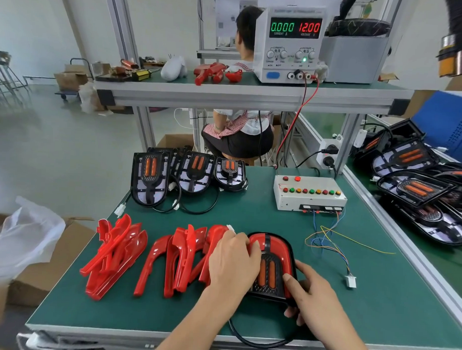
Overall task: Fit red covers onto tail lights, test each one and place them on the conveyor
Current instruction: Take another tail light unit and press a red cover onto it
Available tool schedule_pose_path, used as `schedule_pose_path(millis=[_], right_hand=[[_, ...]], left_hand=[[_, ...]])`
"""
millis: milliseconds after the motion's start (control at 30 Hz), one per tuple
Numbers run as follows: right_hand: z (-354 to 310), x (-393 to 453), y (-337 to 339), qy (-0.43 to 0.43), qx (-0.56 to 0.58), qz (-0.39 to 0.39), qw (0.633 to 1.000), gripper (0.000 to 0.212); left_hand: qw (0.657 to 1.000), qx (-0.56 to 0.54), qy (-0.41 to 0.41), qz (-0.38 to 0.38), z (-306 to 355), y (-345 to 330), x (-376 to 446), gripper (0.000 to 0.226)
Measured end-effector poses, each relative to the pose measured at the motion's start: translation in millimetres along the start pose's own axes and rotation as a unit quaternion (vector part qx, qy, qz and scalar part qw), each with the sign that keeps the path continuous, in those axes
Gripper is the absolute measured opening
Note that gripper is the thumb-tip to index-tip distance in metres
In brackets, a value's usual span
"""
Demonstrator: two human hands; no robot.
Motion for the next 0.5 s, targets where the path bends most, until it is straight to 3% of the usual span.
schedule_pose_path(millis=[300,500], right_hand=[[12,1,-1,-0.006,0.106,0.023,0.994,0.033],[0,-7,-7,0.003,0.164,0.05,0.985,0.033]], left_hand=[[0.982,-0.111,0.003,-0.151,-16,-19,-26,0.061],[0.983,-0.141,-0.025,-0.116,-7,-14,-31,0.055]])
Point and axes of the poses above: each hand's wrist, its own x-axis towards the middle knuckle, its own y-axis out of the back of the hand, z = x × y, the point moved 7 cm from there along x, towards the middle knuckle, and after that the axes turned 9 degrees about -z, right-handed, at the moved point
